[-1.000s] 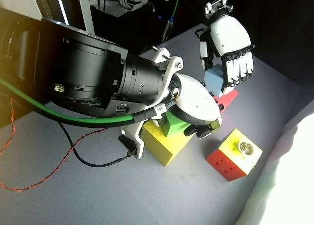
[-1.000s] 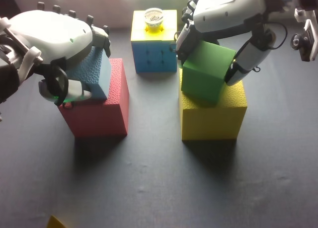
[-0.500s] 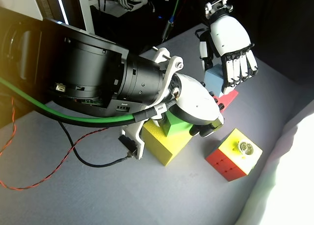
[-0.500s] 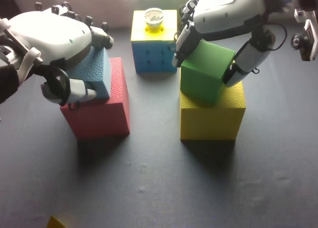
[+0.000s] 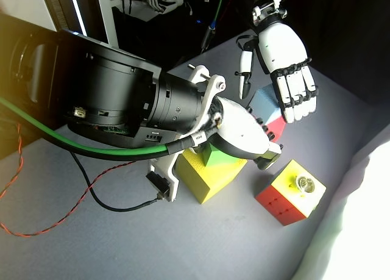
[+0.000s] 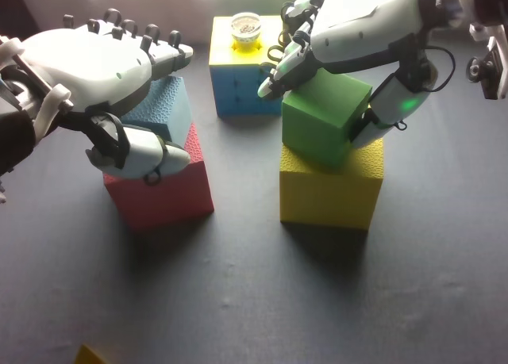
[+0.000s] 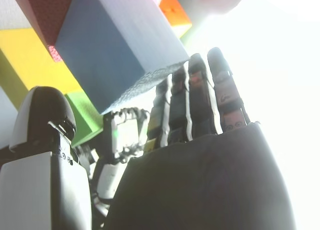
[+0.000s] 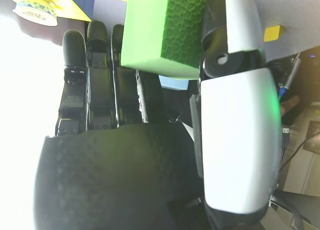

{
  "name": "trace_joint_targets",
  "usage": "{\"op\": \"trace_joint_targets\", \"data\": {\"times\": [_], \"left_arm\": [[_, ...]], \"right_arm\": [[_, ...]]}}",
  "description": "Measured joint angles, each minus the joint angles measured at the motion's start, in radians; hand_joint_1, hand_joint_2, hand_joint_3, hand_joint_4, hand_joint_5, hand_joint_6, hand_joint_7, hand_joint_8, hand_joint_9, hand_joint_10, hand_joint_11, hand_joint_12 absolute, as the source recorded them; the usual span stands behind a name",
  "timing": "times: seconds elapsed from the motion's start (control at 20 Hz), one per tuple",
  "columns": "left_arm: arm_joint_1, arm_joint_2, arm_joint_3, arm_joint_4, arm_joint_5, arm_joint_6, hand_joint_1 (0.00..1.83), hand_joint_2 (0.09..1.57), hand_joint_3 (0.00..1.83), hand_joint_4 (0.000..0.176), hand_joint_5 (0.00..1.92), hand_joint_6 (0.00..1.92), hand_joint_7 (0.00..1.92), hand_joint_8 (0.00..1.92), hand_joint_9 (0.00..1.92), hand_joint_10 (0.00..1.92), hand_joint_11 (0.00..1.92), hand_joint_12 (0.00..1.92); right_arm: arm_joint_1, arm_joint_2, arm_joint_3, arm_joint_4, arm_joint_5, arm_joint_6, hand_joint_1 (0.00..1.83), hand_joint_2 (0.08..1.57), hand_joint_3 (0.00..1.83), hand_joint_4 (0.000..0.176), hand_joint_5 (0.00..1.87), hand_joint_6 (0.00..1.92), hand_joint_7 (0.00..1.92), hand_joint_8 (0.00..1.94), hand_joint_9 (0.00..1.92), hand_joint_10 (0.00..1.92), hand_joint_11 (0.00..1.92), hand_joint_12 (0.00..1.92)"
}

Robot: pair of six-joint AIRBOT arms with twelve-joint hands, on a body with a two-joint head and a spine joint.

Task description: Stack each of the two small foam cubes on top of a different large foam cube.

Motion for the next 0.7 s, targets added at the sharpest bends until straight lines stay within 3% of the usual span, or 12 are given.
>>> {"op": "trace_joint_targets", "data": {"times": [0.05, 0.15, 0.35, 0.6, 0.7], "left_arm": [[0.0, 0.0, 0.0, 0.0, 0.0, 0.0, 0.55, 1.1, 0.0, 0.0, 0.09, 0.0, 0.15, 0.0, 0.15, 0.0, 0.0, 0.34], [0.0, 0.0, 0.0, 0.0, 0.0, 0.0, 0.45, 1.02, 0.0, 0.0, 0.0, 0.0, 0.02, 0.0, 0.02, 0.0, 0.0, 0.02], [0.0, 0.0, 0.0, 0.0, 0.0, 0.0, 0.43, 0.94, 0.0, 0.0, 0.0, 0.0, 0.0, 0.0, 0.0, 0.0, 0.0, 0.0], [-0.003, 0.002, -0.025, 0.005, 0.0, -0.009, 0.4, 0.91, 0.0, 0.0, 0.0, 0.0, 0.0, 0.0, 0.0, 0.0, 0.0, 0.0], [-0.003, 0.002, -0.027, 0.043, 0.008, -0.05, 0.37, 0.88, 0.0, 0.0, 0.0, 0.0, 0.0, 0.0, 0.0, 0.0, 0.0, 0.0]], "right_arm": [[0.0, 0.0, 0.0, 0.0, -0.001, -0.003, 0.84, 1.03, 0.01, 0.0, 0.29, 0.0, 0.33, 0.0, 0.35, 0.0, 0.0, 1.13], [-0.005, 0.0, 0.0, 0.0, -0.005, -0.005, 0.75, 0.98, 0.0, 0.0, 0.09, 0.0, 0.08, 0.0, 0.11, 0.0, 0.0, 0.62], [-0.007, 0.0, 0.0, -0.006, -0.005, -0.006, 0.72, 0.89, 0.0, 0.0, 0.0, 0.0, 0.0, 0.0, 0.0, 0.0, 0.0, 0.14], [-0.006, 0.0, 0.0, -0.007, -0.005, -0.006, 0.72, 0.82, 0.0, 0.0, 0.0, 0.0, 0.0, 0.0, 0.0, 0.0, 0.0, 0.0], [-0.003, 0.002, 0.0, -0.001, -0.003, -0.006, 0.71, 0.78, 0.0, 0.0, 0.0, 0.0, 0.0, 0.0, 0.0, 0.0, 0.0, 0.0]]}}
